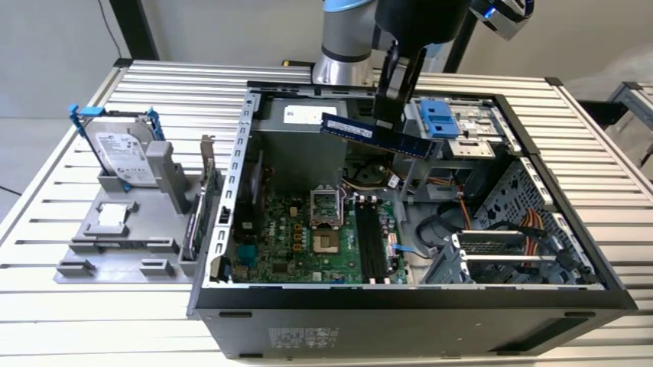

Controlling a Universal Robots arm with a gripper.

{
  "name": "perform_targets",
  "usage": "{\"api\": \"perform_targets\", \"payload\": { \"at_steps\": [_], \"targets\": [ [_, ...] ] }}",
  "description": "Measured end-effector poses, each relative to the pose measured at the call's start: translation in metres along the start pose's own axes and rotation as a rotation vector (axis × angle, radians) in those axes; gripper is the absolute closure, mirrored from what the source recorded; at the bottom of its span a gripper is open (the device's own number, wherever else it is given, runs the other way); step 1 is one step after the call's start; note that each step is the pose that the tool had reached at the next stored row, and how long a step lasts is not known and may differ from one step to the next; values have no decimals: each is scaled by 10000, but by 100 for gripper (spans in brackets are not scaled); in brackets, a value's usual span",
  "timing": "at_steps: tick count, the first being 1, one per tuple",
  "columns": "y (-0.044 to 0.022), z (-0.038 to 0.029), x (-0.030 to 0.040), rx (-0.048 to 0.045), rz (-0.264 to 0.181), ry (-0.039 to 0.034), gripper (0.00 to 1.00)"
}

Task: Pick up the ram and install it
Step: 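Insert the ram into the slot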

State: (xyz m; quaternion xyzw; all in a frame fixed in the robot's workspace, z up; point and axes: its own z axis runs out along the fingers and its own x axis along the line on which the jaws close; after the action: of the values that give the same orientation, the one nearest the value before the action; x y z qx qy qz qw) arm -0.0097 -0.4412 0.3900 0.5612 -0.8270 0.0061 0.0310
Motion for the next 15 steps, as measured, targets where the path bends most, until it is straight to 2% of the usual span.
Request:
{"api": "perform_targets", "payload": {
  "at_steps": [6, 15],
  "targets": [
    [0, 0, 0, -2, 32, -1, 100],
    [0, 0, 0, -18, 312, -8, 100]
  ]
}}
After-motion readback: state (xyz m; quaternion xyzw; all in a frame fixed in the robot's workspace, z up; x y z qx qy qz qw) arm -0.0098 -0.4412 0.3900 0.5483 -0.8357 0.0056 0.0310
